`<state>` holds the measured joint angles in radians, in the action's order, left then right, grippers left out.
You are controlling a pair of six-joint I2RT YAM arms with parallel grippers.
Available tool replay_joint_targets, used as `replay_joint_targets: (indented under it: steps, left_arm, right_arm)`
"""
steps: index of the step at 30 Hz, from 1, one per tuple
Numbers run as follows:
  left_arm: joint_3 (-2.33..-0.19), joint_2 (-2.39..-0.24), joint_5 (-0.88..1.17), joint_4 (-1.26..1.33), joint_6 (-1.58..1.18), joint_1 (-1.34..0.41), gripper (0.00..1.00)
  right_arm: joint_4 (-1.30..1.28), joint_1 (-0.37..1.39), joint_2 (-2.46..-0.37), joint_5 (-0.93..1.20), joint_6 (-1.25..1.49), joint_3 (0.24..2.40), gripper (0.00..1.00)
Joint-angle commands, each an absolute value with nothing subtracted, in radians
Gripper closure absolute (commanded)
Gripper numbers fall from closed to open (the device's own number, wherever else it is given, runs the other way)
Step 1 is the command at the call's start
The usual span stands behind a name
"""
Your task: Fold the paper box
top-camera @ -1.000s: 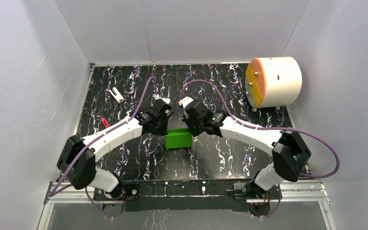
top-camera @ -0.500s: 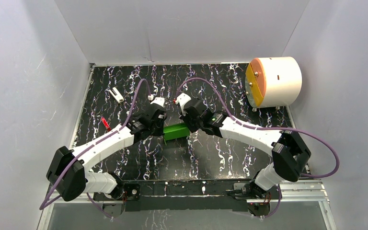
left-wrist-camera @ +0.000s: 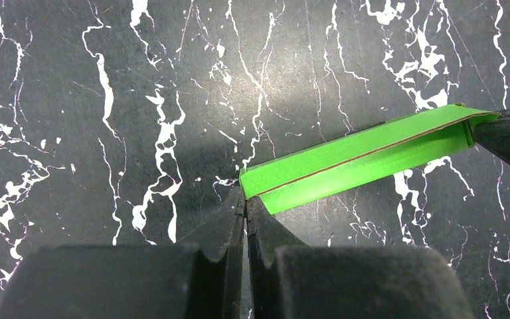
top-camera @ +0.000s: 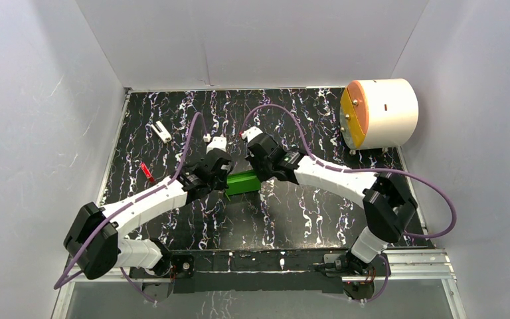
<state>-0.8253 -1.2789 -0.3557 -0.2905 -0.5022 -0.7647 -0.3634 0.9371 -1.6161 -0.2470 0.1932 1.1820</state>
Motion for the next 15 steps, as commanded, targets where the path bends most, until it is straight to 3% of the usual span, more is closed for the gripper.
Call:
replay_joint_targets:
  steps: [1,15]
  left_arm:
    - [-0.795,-1.256,-0.367,-0.225,-0.559,-0.815,1.0]
    - [-0.779,-1.244,-0.416,-0.211,-0.582,-0.871,1.0]
  right_arm:
    - [-0.356,0.96,-1.63,-0.182,0.341,1.275,1.0]
    - [-0.345,0.959,-1.634,-0.222,0.559,1.258,1.0]
